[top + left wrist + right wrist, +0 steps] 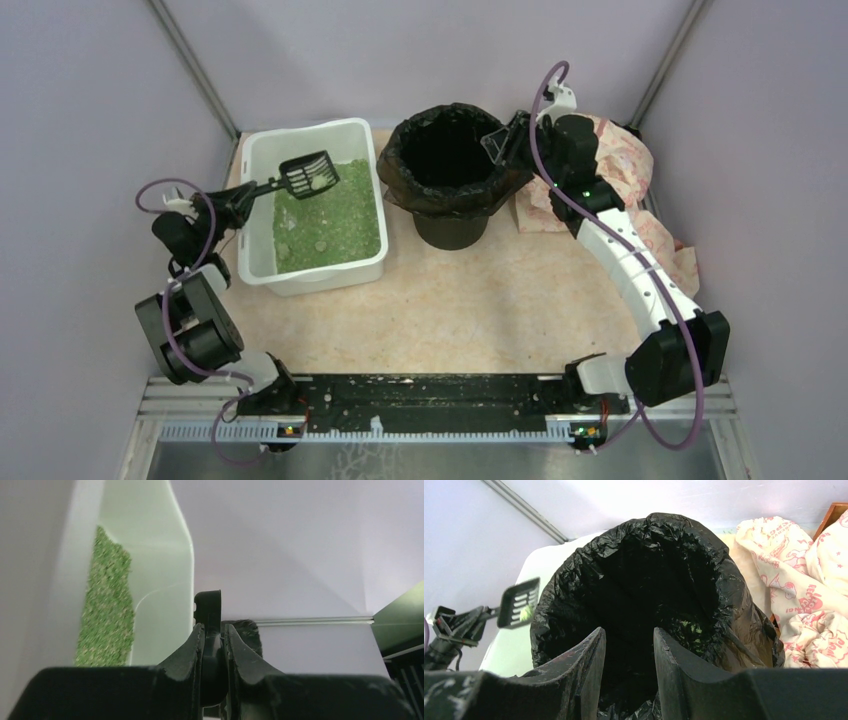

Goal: Clean the litter box

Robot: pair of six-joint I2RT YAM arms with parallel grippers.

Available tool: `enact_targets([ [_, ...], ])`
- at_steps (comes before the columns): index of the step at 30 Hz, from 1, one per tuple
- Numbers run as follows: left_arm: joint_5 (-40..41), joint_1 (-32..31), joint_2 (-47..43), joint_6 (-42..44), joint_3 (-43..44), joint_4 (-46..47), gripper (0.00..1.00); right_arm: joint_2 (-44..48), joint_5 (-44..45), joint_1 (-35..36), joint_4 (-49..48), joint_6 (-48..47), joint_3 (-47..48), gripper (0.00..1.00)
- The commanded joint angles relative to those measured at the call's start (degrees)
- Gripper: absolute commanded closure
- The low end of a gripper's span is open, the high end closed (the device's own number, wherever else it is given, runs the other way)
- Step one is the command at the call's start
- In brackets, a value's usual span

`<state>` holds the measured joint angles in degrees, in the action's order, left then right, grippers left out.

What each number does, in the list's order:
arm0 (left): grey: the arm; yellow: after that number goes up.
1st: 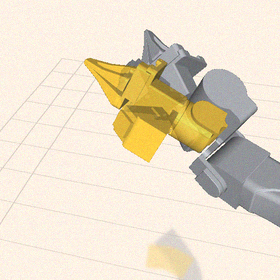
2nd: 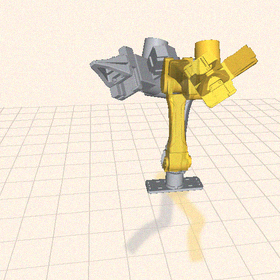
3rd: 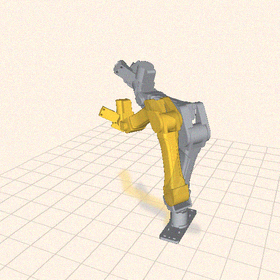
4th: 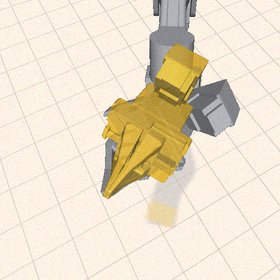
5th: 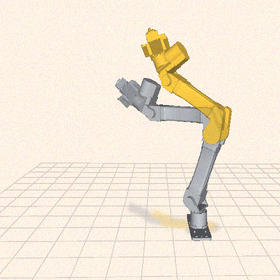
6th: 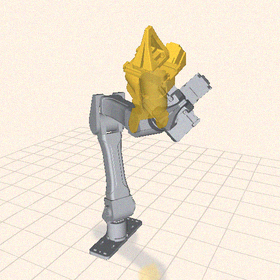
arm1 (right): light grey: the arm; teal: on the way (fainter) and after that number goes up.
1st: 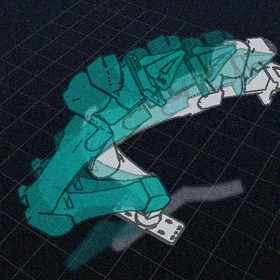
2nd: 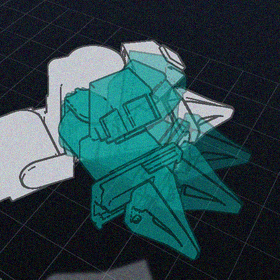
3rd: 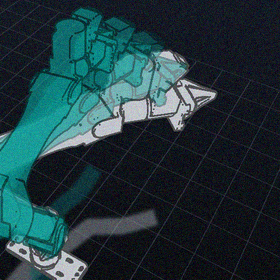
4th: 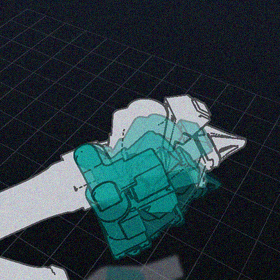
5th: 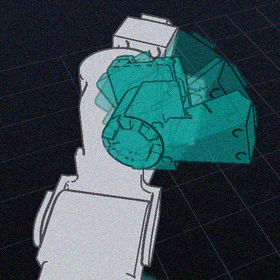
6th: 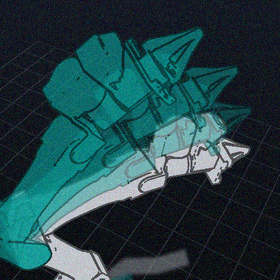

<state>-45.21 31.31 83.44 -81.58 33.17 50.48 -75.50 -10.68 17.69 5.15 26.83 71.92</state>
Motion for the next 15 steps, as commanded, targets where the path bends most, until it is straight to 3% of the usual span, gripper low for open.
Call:
enact_targets([
  [1, 3.3, -2.3, 1.6, -6.2, 7.6, 4.1, 1.0, 0.8, -0.9, -0.6, -3.4, 0.1, 0.1, 0.59],
  [3, 5.4, -4.5, 1.4, -6.6, 10.1, 2.3, 1.0, 1.1, -0.8, -0.5, -3.2, 0.1, 0.1, 0.59],
  [9, 11.1, -14.1, 0.9, 0.8, 22.9, -15.0, 1.0, 2.1, -0.2, -0.5, -2.5, -0.2, 0.1, 0.59],
  [15, 14.5, -21.3, 3.8, 0.2, 31.8, -17.6, 1.0, 3.7, 1.1, -0.5, -2.2, -0.4, -1.4, 0.59],
])
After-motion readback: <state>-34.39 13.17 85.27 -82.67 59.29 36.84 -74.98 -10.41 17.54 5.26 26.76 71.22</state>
